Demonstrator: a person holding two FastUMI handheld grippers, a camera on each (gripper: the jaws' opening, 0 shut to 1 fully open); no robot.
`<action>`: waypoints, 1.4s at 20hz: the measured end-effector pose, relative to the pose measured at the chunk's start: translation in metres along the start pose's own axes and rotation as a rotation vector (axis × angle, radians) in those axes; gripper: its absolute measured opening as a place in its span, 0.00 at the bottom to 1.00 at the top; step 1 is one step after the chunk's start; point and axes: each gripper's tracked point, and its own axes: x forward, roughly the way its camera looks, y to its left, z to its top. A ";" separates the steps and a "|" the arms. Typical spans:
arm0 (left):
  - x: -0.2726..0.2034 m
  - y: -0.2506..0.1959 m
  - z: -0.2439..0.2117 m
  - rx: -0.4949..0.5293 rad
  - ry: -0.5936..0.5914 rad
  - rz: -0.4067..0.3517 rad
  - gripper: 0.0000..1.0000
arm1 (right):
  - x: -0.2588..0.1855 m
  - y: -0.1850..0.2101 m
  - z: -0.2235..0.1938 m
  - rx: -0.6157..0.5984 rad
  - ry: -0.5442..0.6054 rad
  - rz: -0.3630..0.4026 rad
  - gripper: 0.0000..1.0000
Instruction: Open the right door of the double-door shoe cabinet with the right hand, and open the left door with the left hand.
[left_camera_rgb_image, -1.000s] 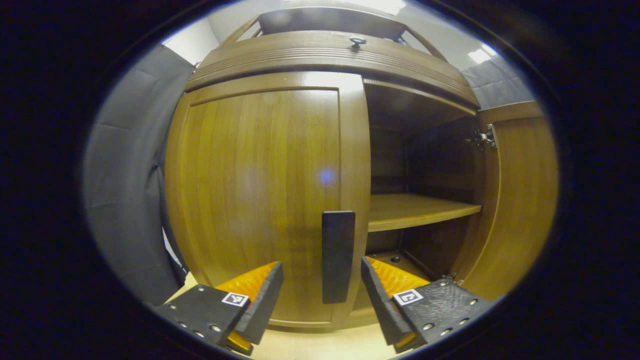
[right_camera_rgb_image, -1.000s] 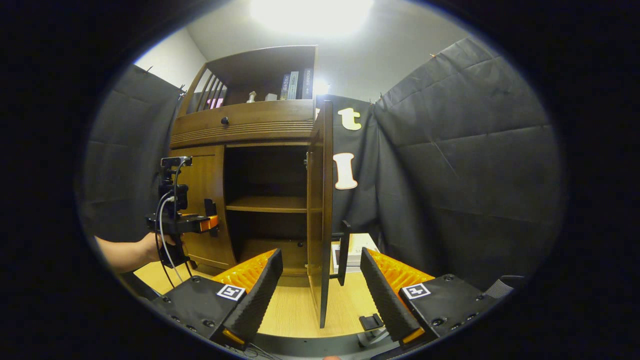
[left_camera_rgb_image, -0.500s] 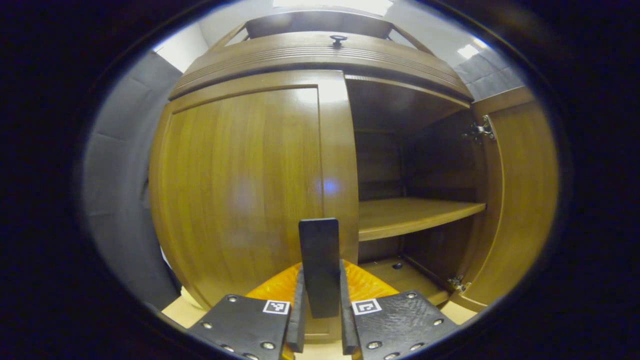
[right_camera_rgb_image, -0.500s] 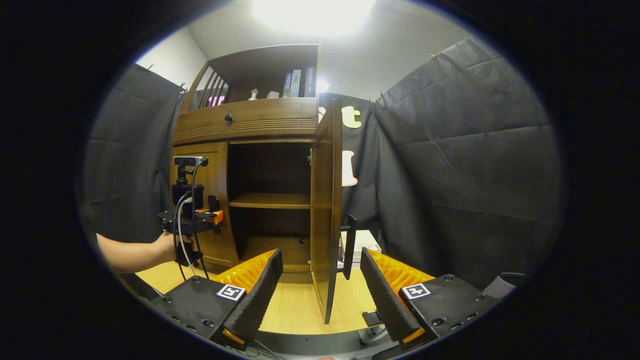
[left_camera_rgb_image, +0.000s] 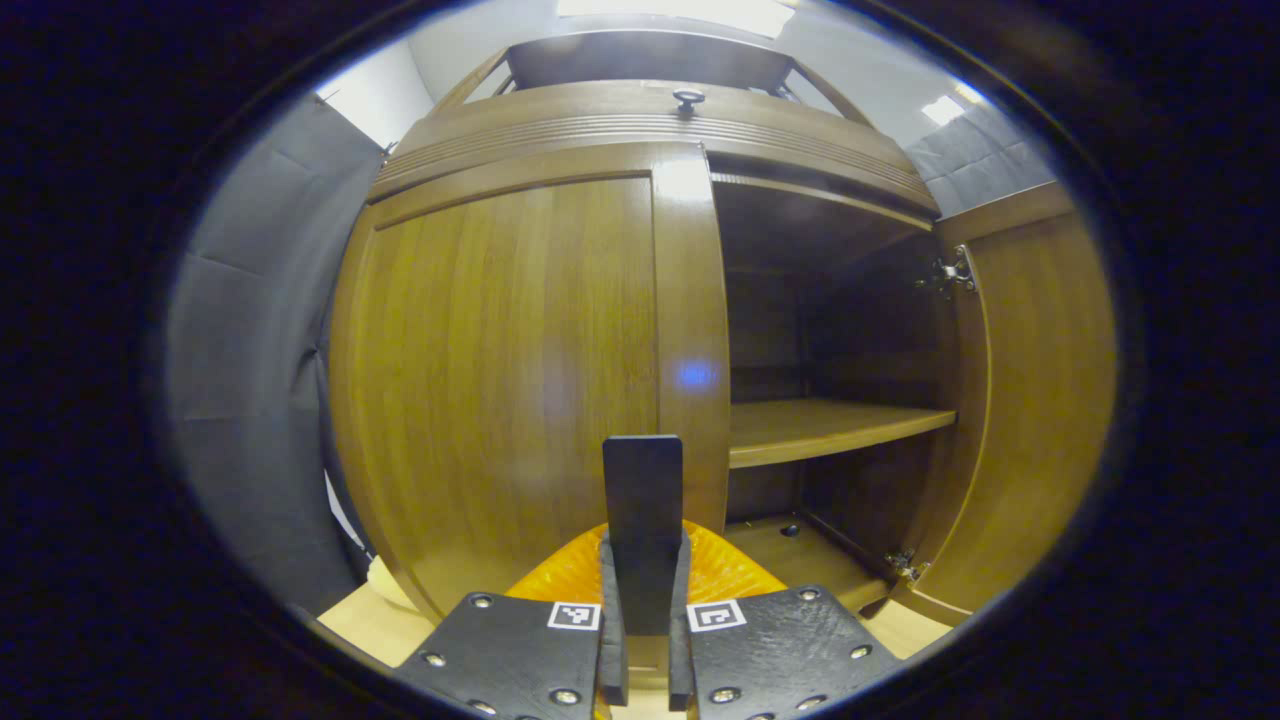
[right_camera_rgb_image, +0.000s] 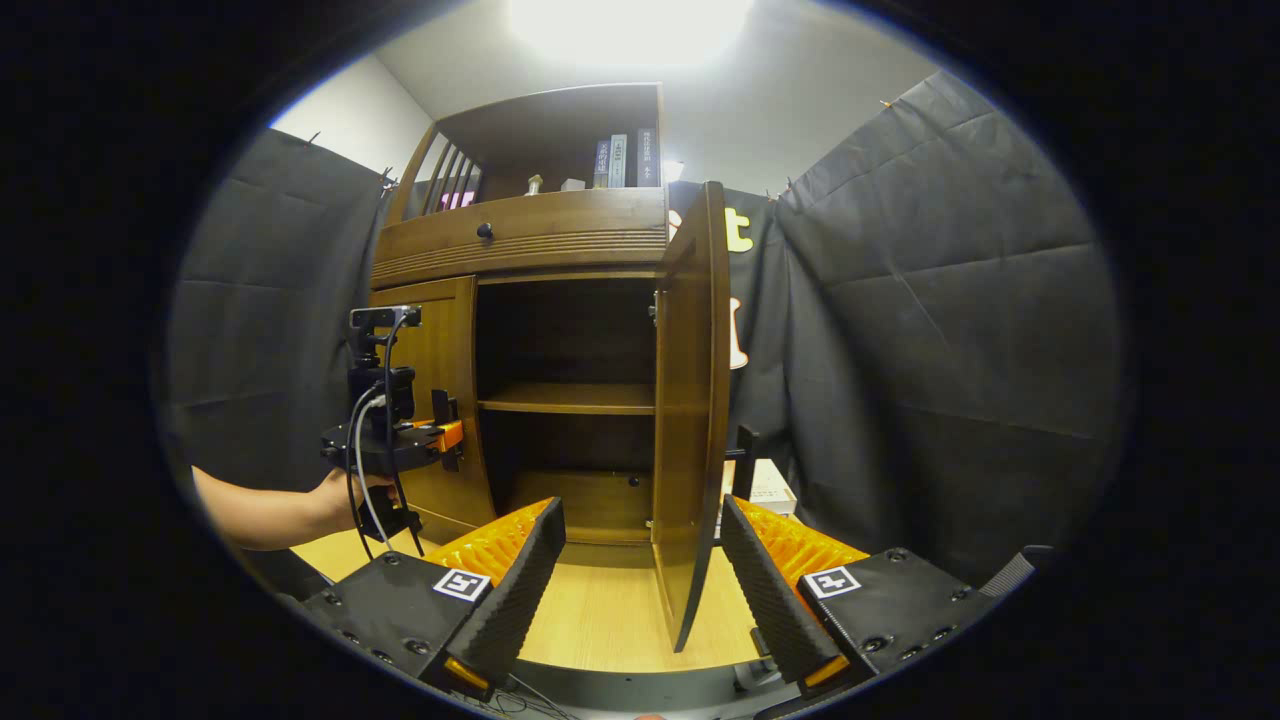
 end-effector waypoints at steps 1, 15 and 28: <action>-0.007 0.002 0.000 -0.005 0.004 -0.001 0.19 | 0.003 0.004 0.000 0.005 -0.005 0.018 0.98; -0.111 0.050 -0.001 -0.034 0.025 0.031 0.19 | 0.031 0.061 -0.001 0.000 -0.032 0.218 0.98; -0.180 0.125 -0.022 -0.030 0.069 0.078 0.15 | 0.049 0.148 0.011 -0.009 -0.044 0.390 0.98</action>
